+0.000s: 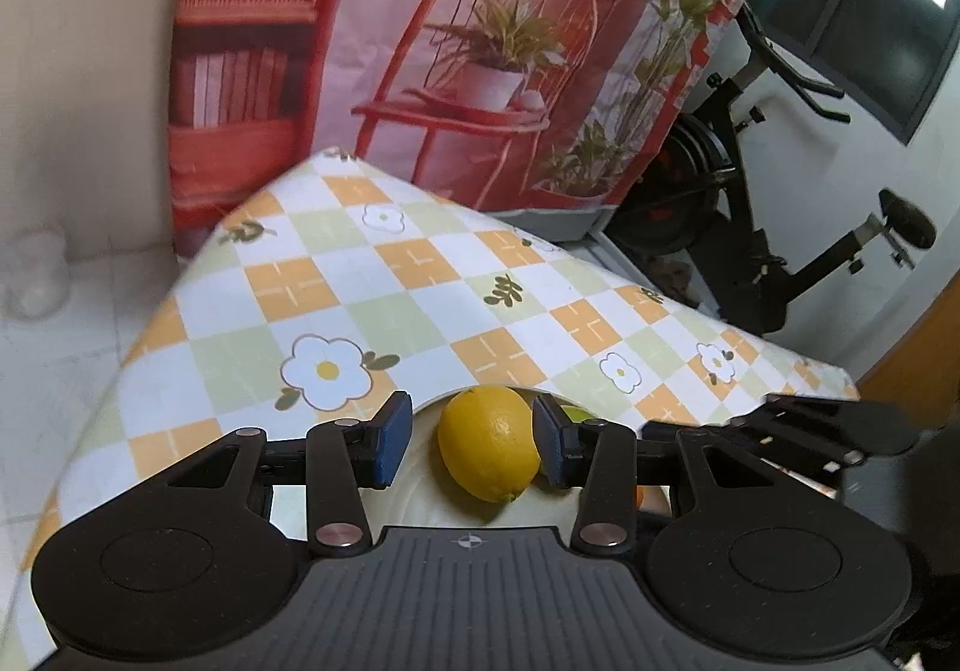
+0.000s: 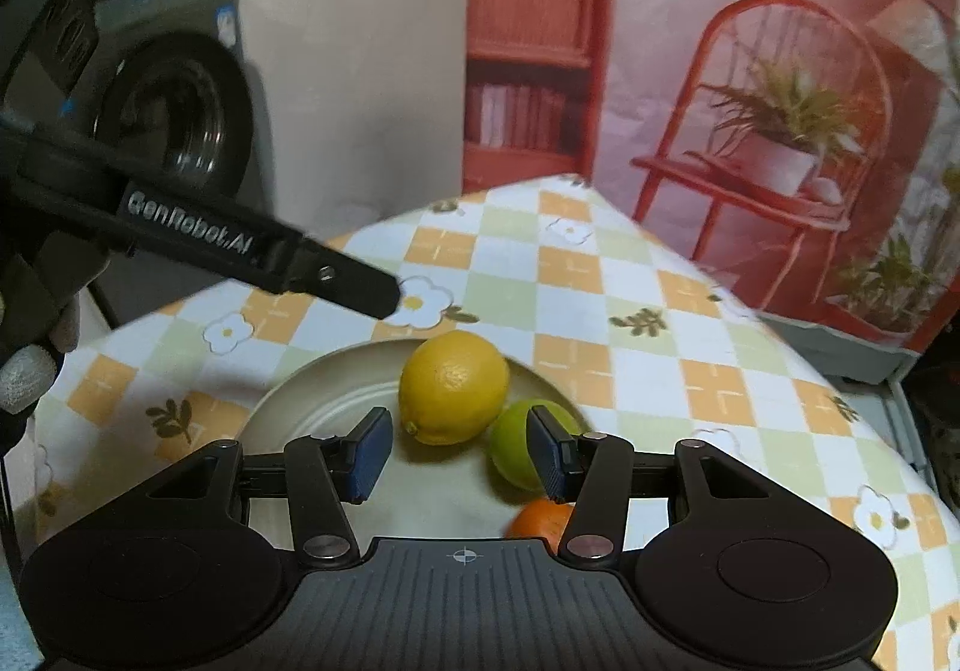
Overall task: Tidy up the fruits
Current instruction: 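Carry the lemon onto the beige plate and open the left gripper, then withdraw the left gripper from the plate toward the fruit cluster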
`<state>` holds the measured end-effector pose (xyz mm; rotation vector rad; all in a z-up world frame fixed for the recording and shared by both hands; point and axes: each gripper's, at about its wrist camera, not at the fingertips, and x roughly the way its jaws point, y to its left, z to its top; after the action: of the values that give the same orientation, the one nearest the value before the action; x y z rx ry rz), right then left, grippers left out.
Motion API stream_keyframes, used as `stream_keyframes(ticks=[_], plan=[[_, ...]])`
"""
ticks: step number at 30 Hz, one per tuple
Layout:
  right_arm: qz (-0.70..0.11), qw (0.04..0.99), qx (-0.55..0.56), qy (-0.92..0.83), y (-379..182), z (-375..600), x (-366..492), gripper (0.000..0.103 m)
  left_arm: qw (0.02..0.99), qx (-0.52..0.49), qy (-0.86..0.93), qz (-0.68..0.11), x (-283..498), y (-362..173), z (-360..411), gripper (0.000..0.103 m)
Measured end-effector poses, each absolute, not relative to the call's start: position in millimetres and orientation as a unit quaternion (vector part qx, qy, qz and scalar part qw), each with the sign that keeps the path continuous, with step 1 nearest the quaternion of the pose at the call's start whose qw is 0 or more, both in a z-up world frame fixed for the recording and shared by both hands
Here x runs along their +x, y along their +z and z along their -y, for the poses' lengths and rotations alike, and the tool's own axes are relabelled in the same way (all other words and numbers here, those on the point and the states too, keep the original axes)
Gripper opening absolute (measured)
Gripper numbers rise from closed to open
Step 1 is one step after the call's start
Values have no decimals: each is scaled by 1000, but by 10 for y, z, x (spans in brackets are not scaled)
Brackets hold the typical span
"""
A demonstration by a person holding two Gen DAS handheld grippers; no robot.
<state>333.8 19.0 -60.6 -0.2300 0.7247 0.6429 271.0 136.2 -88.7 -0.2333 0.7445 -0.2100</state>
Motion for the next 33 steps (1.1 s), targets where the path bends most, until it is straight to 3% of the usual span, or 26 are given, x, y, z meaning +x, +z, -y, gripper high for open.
stream_keyframes(ticks=[16,33], plan=[[-306,925,-8,224,-465,1112,2698,46,944,-18,-84,-320,2178,-564,-532,48],[-298,941,44,151,-693,1828,2099,46,943,9,-123,-308,1828,-679,-57,48]])
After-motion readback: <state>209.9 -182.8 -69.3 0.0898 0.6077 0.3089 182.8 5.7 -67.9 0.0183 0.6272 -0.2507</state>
